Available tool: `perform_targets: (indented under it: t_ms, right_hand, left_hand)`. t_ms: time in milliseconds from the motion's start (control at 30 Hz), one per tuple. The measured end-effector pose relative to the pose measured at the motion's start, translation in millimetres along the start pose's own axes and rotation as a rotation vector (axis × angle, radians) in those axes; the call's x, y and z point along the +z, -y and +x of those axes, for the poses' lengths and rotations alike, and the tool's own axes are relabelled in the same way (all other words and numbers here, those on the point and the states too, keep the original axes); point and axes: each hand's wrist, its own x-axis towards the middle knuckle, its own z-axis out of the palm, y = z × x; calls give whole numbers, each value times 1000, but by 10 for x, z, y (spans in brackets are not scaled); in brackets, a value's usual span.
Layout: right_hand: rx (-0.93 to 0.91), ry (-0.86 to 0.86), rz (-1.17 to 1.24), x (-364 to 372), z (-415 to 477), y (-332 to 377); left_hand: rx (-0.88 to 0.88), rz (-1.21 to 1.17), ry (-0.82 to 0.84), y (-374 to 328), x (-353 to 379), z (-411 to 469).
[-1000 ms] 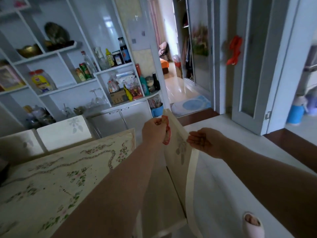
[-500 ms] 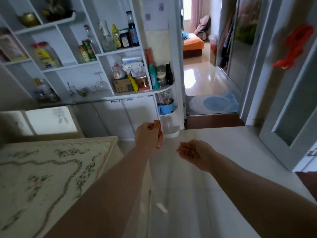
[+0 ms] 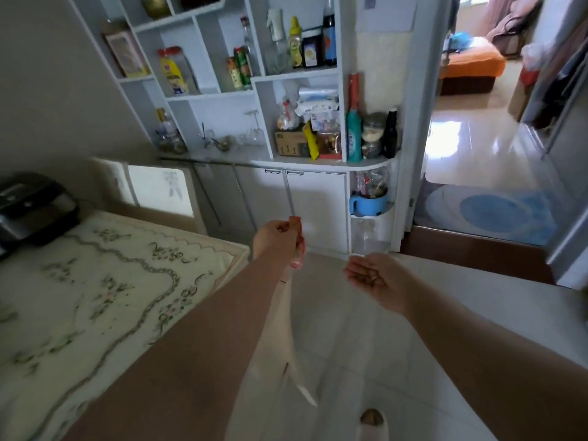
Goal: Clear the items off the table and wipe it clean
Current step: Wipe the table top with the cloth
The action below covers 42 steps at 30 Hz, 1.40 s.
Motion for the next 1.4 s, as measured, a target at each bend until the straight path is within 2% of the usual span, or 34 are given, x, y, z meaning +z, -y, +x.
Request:
perform_targets:
  t_ms: [267,367,500,633,900,1000,1133,1400]
  right_hand:
    - [102,22,-215,455,1103,447]
    - [183,39,-287,773,1596,565]
    - [216,107,-317,1237,2211,649]
    - [307,156,-349,1614,2653,559]
    - [497,469,-566,2567,3386,34]
    - [559,593,-643,2854,3601,-64]
    - [639,748,-759,3160,3917,25]
    - [703,903,-959,3549,4298,273]
  left_hand:
    - [-97,-10,-71,324,157,1168]
    - [-200,-145,-74,399,181,1492]
    - [-362,-210,-137,618,45,2019]
    - [-437,-223,-163,784,-220,2288]
    - [-619,-542,-525,1167,-956,2399]
    - [-722,-539,-672,1297,-1101,2343]
    - [-800,-553,-895,1316,-1103,2326]
    - [-813,-873,-1158,1300,-749,2358]
